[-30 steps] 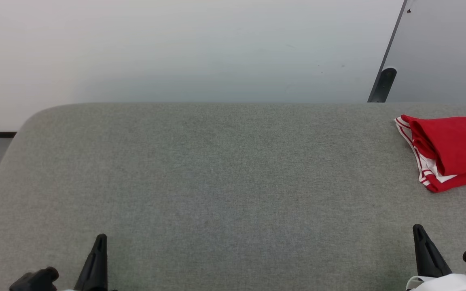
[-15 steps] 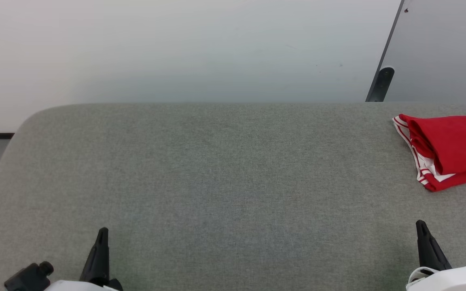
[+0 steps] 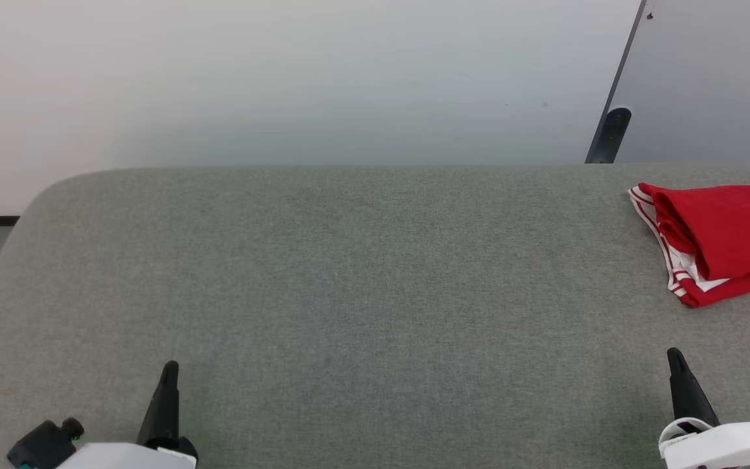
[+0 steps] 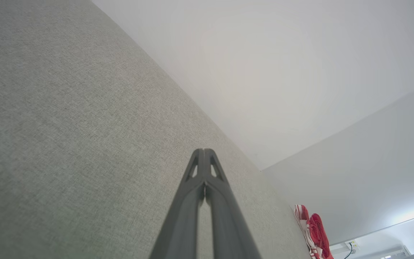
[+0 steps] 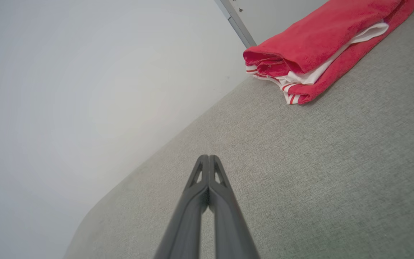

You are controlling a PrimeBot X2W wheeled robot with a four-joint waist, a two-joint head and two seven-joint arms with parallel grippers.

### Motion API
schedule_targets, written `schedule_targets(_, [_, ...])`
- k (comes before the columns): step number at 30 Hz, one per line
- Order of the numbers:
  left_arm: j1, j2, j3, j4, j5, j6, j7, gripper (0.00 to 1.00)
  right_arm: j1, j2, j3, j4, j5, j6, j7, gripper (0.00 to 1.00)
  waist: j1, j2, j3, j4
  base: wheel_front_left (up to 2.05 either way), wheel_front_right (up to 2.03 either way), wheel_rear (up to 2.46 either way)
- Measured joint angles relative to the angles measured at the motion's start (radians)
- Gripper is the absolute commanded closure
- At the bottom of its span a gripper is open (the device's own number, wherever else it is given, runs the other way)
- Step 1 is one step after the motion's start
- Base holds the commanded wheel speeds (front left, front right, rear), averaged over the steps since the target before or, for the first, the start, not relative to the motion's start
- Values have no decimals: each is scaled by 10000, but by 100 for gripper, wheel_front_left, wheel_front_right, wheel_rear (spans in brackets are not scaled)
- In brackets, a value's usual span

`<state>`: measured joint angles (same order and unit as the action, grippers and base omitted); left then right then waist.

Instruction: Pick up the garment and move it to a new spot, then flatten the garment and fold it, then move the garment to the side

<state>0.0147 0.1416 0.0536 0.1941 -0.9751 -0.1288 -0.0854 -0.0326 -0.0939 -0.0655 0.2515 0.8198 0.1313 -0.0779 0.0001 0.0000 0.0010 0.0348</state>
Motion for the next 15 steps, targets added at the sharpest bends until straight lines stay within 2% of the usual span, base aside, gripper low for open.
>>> schedule_targets(15, [-339, -184, 130, 117, -1540, 0, 474, 100, -188, 82, -146, -15, 1877, 0, 449, 100, 0, 0, 4, -64, 0, 0, 0])
